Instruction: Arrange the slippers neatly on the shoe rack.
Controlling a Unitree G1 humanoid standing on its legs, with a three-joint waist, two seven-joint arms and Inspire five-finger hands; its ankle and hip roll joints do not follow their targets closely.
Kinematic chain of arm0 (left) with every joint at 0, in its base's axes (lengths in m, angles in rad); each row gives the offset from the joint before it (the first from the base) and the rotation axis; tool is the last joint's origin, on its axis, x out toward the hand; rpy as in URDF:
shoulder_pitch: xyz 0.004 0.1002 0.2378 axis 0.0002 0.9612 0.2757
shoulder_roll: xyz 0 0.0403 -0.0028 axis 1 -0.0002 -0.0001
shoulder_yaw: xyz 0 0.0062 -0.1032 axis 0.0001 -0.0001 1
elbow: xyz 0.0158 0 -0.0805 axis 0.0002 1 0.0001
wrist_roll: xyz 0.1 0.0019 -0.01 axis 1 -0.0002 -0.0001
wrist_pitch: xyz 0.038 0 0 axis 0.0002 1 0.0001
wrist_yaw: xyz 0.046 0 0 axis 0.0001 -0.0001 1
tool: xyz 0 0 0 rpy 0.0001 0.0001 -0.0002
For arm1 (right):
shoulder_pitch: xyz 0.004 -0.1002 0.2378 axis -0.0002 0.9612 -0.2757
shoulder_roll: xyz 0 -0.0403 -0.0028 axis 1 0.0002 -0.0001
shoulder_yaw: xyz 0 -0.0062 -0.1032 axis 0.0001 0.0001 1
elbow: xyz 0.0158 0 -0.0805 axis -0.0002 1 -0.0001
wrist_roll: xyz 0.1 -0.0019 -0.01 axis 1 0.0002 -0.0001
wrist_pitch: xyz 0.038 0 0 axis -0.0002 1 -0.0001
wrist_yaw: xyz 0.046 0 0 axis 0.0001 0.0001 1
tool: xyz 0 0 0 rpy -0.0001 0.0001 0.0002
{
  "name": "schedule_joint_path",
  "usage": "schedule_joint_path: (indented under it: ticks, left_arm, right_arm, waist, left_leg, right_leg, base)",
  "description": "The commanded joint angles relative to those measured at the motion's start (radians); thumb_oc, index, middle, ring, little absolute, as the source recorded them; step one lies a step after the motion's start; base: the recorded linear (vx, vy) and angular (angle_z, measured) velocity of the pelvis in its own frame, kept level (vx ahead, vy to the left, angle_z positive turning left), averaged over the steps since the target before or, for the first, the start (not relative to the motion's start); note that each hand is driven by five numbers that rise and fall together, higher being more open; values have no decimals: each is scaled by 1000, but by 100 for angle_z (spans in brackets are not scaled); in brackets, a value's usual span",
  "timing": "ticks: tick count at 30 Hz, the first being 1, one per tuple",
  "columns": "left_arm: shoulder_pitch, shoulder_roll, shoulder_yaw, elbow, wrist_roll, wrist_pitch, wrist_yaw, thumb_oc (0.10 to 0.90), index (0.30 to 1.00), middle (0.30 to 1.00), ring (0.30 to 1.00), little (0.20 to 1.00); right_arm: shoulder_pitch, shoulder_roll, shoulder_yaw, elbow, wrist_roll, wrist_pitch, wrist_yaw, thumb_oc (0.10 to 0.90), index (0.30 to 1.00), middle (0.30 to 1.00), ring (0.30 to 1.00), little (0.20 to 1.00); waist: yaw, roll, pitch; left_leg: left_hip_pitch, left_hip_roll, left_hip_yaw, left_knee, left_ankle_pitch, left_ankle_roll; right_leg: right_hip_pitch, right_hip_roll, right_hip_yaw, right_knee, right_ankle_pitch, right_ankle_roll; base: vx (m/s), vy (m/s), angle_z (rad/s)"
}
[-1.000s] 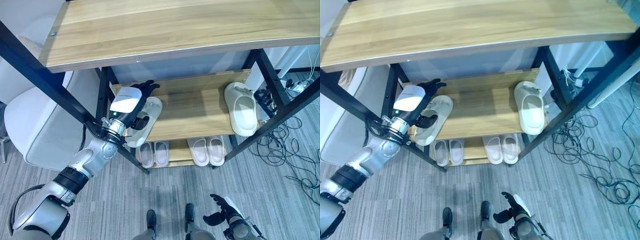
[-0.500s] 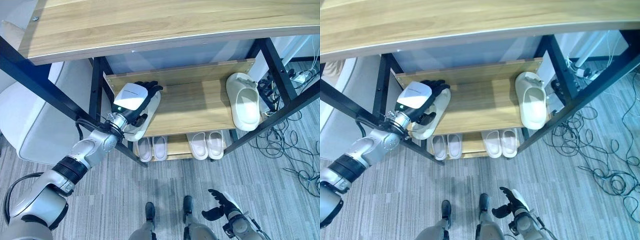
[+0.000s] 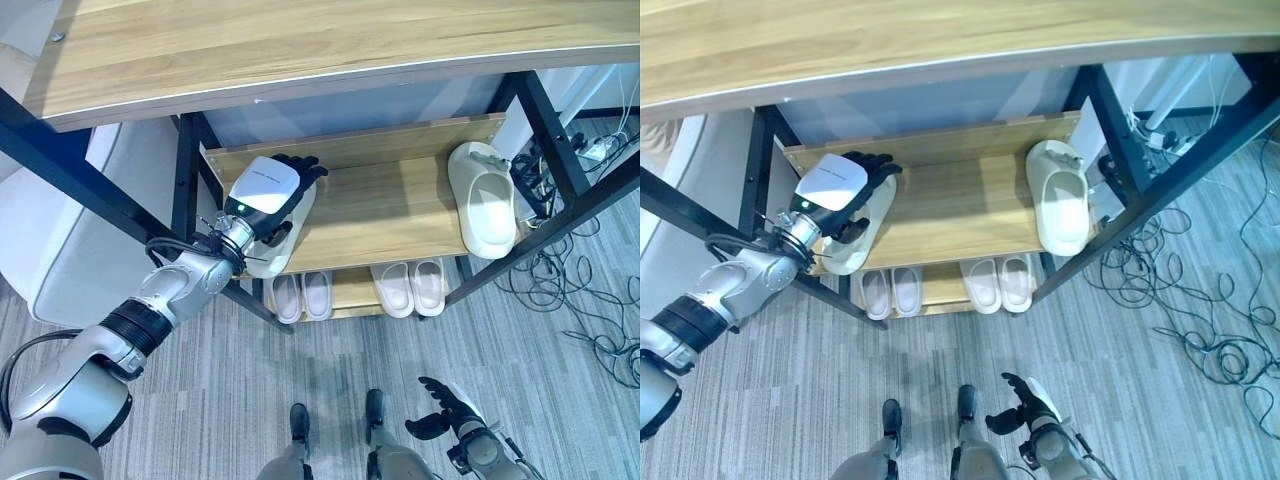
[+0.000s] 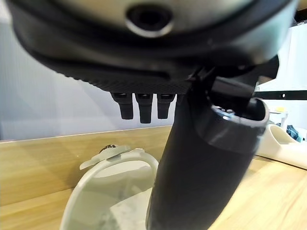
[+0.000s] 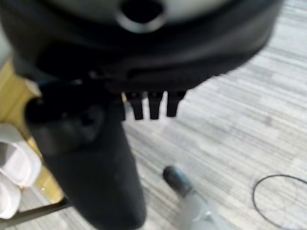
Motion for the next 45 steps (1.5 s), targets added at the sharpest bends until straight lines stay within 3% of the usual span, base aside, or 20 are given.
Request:
schedule_joint_path:
  ticks: [1, 14, 35, 36, 38, 45]
  left_arm:
    - [-193, 48, 32, 61, 15, 9, 34, 800, 900, 900, 900, 900]
    - [-191, 78, 50, 79, 16, 16, 35, 800, 900, 900, 900, 900]
    - [-254, 31, 38, 272, -8, 67, 65, 800, 900, 900, 900, 900]
    - [-259, 29, 35, 281, -13, 67, 64, 590, 585, 585, 585, 585]
    - [-267, 27, 31, 290, -22, 66, 60, 400, 300, 300, 300, 300]
    - [-260, 16, 44, 276, -47, 59, 57, 400, 300, 300, 300, 300]
  right_arm:
    - [11, -44, 14, -52, 20, -44, -10, 800, 900, 900, 900, 900]
    - [6, -38, 18, -49, 17, -45, -6, 800, 900, 900, 900, 900]
    - [17, -31, 24, -32, 23, -40, -16, 800, 900, 900, 900, 900]
    - [17, -29, 27, -28, 24, -40, -16, 800, 900, 900, 900, 900]
    - [17, -27, 29, -27, 27, -39, -14, 800, 900, 900, 900, 900]
    - [18, -21, 27, -23, 29, -37, -17, 800, 900, 900, 900, 900]
  waist:
    - [-12, -17, -39]
    - [-8, -15, -35]
    - [-29, -24, -20]
    - [-29, -24, -21]
    - [-32, -23, -23]
    - [-32, -22, -24]
  left_leg:
    - [10, -12, 10, 2, -70, -14]
    - [15, -11, 6, 2, -72, -15]
    - [-3, -13, 19, 2, -72, -10]
    - [-2, -12, 20, 2, -73, -10]
    - [0, -13, 22, 2, -75, -9]
    - [5, -16, 21, 2, -77, -10]
  right_leg:
    - [31, -45, 30, 6, -97, 103]
    - [38, -45, 23, 6, -100, 103]
    - [10, -49, 45, 6, -84, 107]
    - [9, -49, 46, 6, -84, 106]
    - [9, -48, 49, 6, -85, 106]
    - [13, -47, 49, 6, -88, 104]
  base:
    - [0, 0, 0]
    - [0, 0, 0]
    - [2, 3, -2]
    - [0, 0, 0]
    - [0, 0, 0]
    - [7, 0, -4]
